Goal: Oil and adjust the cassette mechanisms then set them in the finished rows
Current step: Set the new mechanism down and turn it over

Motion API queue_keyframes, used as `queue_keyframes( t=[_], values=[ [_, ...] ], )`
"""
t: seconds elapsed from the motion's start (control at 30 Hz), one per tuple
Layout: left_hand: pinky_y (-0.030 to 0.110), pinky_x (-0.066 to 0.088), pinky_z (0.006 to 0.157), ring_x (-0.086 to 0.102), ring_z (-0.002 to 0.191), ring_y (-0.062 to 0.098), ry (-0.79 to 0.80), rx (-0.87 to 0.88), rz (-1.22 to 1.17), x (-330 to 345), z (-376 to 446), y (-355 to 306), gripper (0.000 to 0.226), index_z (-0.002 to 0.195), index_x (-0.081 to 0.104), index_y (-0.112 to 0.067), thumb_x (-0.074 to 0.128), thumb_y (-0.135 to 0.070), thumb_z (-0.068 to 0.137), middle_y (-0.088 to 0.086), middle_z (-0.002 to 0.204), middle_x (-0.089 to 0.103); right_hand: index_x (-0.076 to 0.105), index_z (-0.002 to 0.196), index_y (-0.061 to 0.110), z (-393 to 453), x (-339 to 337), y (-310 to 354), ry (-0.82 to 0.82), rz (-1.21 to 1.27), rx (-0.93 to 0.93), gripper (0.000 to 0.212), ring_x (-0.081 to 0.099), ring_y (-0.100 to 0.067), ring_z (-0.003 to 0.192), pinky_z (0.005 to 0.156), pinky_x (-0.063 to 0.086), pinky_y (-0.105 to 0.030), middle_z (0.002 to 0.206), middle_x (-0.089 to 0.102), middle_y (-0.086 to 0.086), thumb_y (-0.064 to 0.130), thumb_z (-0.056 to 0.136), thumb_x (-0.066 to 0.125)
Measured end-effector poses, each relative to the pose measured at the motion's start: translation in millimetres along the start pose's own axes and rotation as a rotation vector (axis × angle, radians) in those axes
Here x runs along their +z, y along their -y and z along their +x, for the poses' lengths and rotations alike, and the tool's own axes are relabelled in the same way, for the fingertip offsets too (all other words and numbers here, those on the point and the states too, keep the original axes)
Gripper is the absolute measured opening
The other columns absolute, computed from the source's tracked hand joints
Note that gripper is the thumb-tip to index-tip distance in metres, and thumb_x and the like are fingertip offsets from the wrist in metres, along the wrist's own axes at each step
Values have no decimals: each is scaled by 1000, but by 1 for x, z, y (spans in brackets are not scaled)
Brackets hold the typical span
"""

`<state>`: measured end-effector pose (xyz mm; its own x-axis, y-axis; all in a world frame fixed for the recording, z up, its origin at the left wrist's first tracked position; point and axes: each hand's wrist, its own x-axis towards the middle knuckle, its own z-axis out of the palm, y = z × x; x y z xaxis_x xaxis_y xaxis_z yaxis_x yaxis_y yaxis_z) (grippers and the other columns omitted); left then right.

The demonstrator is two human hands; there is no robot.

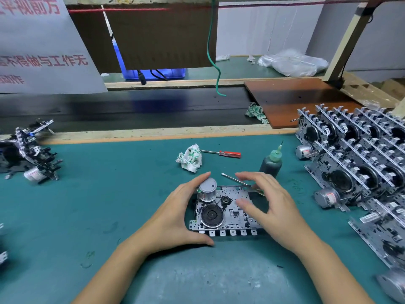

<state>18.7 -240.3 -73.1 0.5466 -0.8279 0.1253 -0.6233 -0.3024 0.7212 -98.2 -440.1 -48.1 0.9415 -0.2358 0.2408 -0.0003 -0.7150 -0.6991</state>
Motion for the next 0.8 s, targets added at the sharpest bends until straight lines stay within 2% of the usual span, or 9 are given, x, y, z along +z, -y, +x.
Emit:
queue_keyframes(
  t=[0.1, 0.17, 0.2, 0.23, 0.3, 0.4, 0.53, 0.8],
  values=[
    [5, 23, 104, 25, 131, -12, 3, 42, -5, 1, -1, -2, 120, 135, 3, -68, 86, -56, 50, -48, 132, 20, 17, 132, 56, 1, -7, 3, 285, -129, -45, 85, 10, 28, 124, 106, 10, -3, 131, 17, 44, 73, 64, 64],
    [1, 22, 100, 26, 129, -13, -4, 52, -17, 0, -2, -3, 123, 135, 2, -69, 88, -52, 49, -50, 129, 21, -4, 137, 49, 1, -11, 6, 407, -331, -97, 109, -17, 35, 115, 102, -12, -1, 130, -7, 44, 77, 57, 65],
    [0, 22, 99, 27, 129, -13, -10, 60, -17, 0, -2, -3, 123, 135, 2, -69, 88, -51, 49, -50, 128, 22, -8, 140, 45, 1, -11, 7, 431, -427, -120, 116, -25, 33, 113, 101, -18, -3, 132, -12, 43, 79, 55, 63],
    [0, 22, 98, 27, 129, -13, -17, 72, -11, 0, -3, -4, 123, 135, 2, -68, 88, -50, 49, -49, 128, 22, -9, 144, 41, 1, -11, 7, 432, -501, -139, 121, -25, 29, 117, 103, -21, -6, 137, -11, 41, 81, 55, 62],
    [0, 22, 99, 27, 130, -11, -33, 98, 14, 0, -3, -7, 123, 138, 3, -65, 88, -50, 50, -47, 130, 22, -9, 148, 33, -1, -10, 7, 408, -600, -168, 127, -13, 16, 132, 108, -20, -15, 150, -1, 27, 80, 55, 62],
    [3, 21, 102, 27, 131, -6, -64, 156, 79, -1, -4, -10, 119, 143, 5, -57, 85, -54, 54, -42, 135, 23, -8, 149, 28, -2, -9, 11, 378, -660, -191, 126, 0, 2, 136, 110, -18, -18, 151, 6, 19, 75, 57, 65],
    [5, 22, 103, 29, 129, -5, -99, 208, 106, -2, -5, -15, 118, 145, 7, -52, 83, -55, 56, -41, 135, 23, -6, 149, 29, -1, -13, 14, 403, -654, -195, 124, -4, 5, 131, 102, -23, -8, 150, 6, 19, 73, 59, 66],
    [7, 24, 104, 34, 128, -1, -136, 250, 78, -4, -7, -21, 114, 147, 10, -48, 82, -54, 57, -38, 137, 26, -6, 149, 30, 2, -13, 7, 409, -616, -217, 124, -4, 5, 131, 97, -22, -2, 151, 6, 19, 73, 58, 67]
  ],
)
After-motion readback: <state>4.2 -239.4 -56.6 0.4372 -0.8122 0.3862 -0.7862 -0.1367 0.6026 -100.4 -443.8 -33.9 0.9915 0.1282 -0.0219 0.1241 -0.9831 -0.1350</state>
